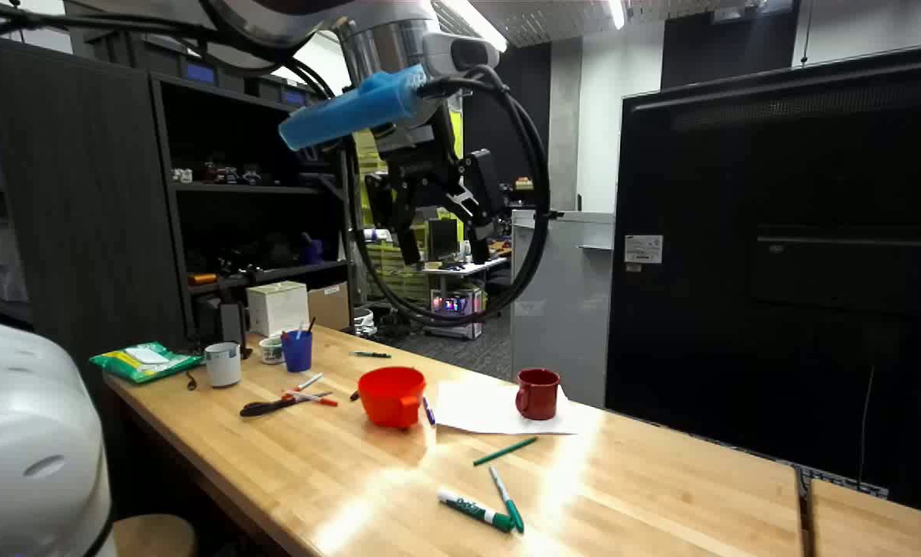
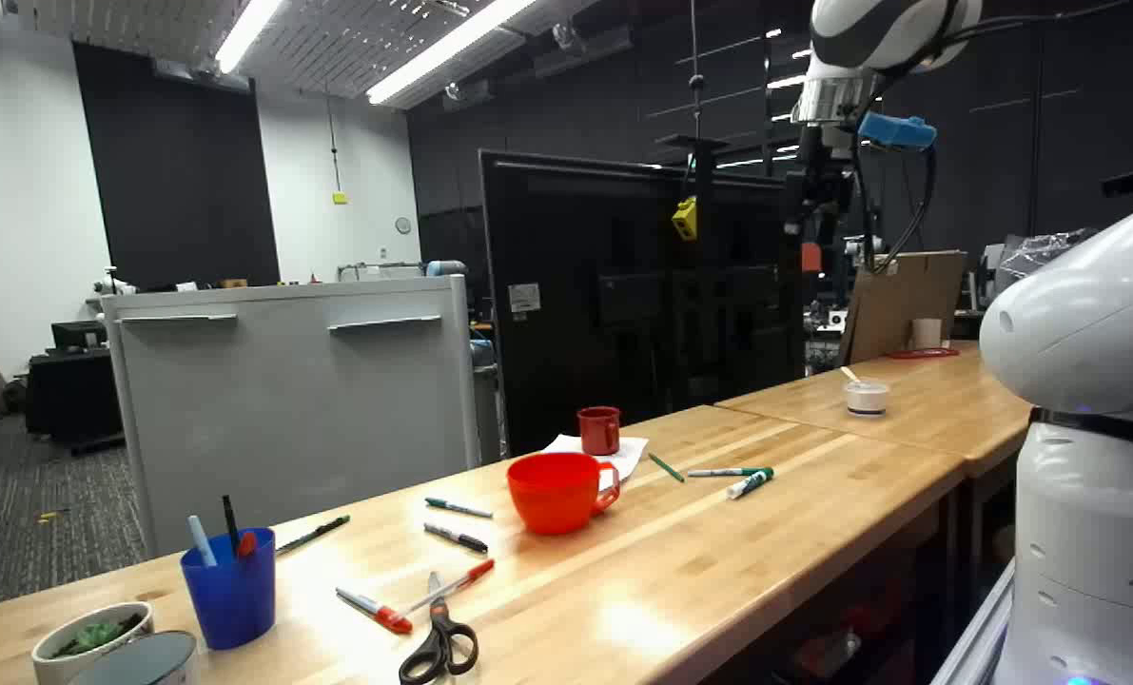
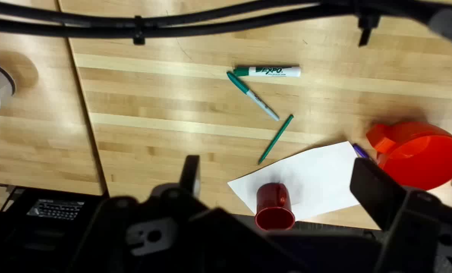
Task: Move one green marker to the left
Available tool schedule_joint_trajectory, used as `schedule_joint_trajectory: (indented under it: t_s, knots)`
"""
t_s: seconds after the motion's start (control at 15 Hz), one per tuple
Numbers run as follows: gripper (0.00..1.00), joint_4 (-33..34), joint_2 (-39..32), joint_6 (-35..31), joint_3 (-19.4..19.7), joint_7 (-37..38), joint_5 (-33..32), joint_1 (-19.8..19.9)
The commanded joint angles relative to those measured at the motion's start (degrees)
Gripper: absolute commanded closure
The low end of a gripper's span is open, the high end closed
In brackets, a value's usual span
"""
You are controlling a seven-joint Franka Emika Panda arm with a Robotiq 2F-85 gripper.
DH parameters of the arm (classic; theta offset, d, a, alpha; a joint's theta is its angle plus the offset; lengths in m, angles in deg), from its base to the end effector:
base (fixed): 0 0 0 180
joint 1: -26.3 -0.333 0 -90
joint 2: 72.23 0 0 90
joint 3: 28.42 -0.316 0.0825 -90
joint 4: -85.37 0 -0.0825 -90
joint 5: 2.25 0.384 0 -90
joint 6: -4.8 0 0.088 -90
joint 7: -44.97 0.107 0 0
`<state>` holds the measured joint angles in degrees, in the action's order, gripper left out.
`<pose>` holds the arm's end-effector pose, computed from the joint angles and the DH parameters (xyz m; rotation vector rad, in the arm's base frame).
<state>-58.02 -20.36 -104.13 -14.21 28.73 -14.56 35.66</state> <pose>0.2727 -0.1575 0.5788 3.0099 -0.0349 0.4107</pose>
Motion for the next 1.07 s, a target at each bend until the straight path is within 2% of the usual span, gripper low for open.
schedule_joint_trajectory:
  t_s: [0.0, 0.6, 0.8, 1.0]
  knots:
    - [0.0, 0.2, 0.0, 0.1, 0.2, 0.2, -0.2, -0.4]
    - [0.0, 0.0, -0.9, -0.1, -0.6, 0.6, -0.1, -1.0]
    - [0.0, -1.5, -3.3, -1.6, -2.8, 0.2, 1.2, -4.7]
    - [0.0, -3.2, -6.9, -4.1, -5.1, -1.1, 3.1, -10.2]
